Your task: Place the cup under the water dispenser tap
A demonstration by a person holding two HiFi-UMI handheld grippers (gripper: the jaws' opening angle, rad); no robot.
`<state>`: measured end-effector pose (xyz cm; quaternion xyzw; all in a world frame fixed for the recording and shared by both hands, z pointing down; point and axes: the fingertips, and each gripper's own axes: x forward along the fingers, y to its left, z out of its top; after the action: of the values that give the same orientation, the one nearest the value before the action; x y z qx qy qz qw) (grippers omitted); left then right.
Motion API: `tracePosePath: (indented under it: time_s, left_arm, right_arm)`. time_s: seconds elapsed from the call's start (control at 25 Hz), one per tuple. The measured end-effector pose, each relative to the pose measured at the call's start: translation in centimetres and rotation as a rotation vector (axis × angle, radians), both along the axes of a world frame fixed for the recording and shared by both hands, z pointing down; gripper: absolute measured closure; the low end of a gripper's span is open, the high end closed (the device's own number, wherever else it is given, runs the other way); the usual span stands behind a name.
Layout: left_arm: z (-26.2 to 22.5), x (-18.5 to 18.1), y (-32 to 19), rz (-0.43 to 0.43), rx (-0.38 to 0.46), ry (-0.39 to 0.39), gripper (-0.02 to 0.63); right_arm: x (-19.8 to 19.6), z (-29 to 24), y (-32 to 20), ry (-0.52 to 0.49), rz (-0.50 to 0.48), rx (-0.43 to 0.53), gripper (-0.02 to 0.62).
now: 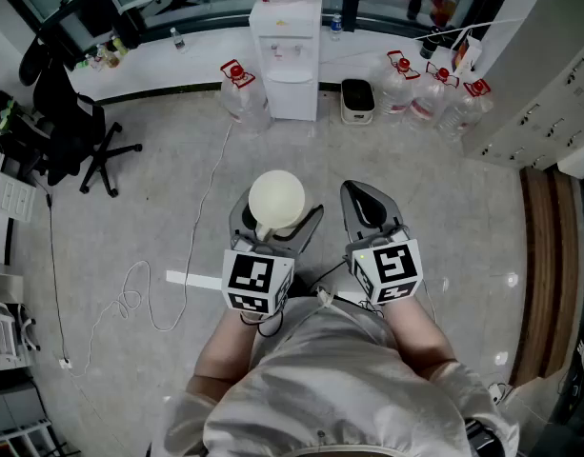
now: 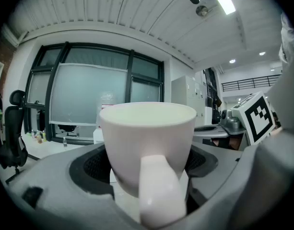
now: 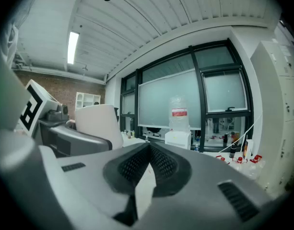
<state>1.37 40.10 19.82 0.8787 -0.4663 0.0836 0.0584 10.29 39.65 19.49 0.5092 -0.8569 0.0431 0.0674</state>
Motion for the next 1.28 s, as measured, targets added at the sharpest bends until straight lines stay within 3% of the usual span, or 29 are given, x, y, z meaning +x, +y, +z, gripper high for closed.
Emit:
tracePosePath:
  time_s: [0.84, 1.28]
  left_arm:
    - [2.5, 0.8, -0.4, -0.002, -0.058, 0.005, 0.163]
    - [4.3, -0.9, -7.6, 0.004, -0.063, 0.036, 0.163]
  right_arm:
    - [1.4, 2.1, -0.5, -0.042, 0.021, -0.036, 0.568]
    - [0.0, 4.2, -6.9, -0.004, 0.038, -0.043, 0.568]
